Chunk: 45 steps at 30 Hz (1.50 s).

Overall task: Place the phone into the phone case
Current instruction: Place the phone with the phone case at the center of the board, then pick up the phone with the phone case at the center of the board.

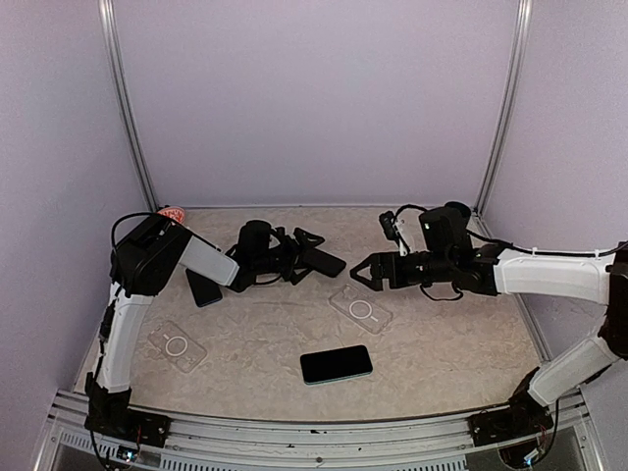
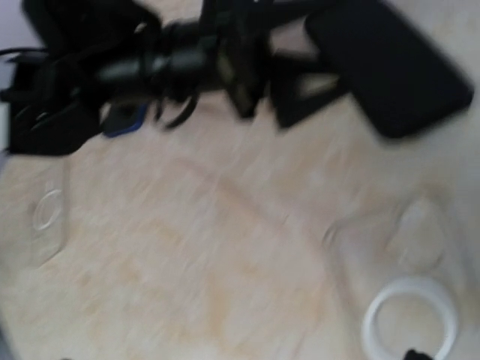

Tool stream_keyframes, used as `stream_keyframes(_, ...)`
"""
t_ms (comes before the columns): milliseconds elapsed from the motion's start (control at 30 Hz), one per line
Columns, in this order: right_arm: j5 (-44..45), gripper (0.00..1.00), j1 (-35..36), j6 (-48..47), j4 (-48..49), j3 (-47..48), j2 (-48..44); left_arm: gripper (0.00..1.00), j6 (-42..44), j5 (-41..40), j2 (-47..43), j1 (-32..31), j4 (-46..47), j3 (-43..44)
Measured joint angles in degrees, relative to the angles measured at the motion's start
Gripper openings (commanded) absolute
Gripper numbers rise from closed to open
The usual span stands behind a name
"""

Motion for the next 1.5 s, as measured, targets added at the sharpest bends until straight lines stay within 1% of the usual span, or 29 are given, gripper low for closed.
stream_keyframes(100, 2.7, 0.99, 0.0, -5.0, -2.4, 6.1, 4.8, 0.99, 1.2, -0.3, -1.8, 0.0, -1.8, -1.9)
stream_keyframes(233, 6.0, 0.99, 0.0, -12.4, -4.9, 14.1, 12.3, 0.99, 3.0, -0.7, -3.7, 0.0, -3.8, -3.6)
stream_keyframes(333, 7.8, 0.99, 0.0, -18.6, -4.9, 17.8, 17.6, 0.99, 3.6, -0.7, -4.8, 0.3, -4.5, -4.8)
stream_keyframes(500, 9.9, 0.99, 0.0, -27.8, -4.9, 20.7, 24.6, 0.99, 5.2, -1.0, -7.2, 1.5, -6.7, -7.1)
stream_keyframes(733, 13.0, 0.99, -0.1, -37.3, -6.4, 34.0, 37.3, 0.99, 6.8, -0.9, -10.3, 3.2, -7.6, -11.0)
stream_keyframes(900, 13.2, 0.99, -1.0, -40.5, -8.0, 42.0, 44.7, 0.99, 8.4, -0.7, -16.3, 3.3, -9.7, -17.7)
stream_keyframes(1067, 10.8, 0.99, -2.4, -41.4, -9.9, 47.2, 50.0, 0.99, 10.7, -0.2, -26.2, 3.3, -12.1, -24.8)
stream_keyframes(1367, 6.2, 0.99, -3.5, -42.3, -11.6, 49.9, 53.7, 0.99, 14.5, 0.2, -45.4, 3.3, -16.1, -35.0)
stream_keyframes(1500, 4.3, 0.99, -4.1, -42.2, -11.7, 49.9, 54.4, 0.99, 16.0, 0.1, -52.4, 3.3, -18.9, -37.5)
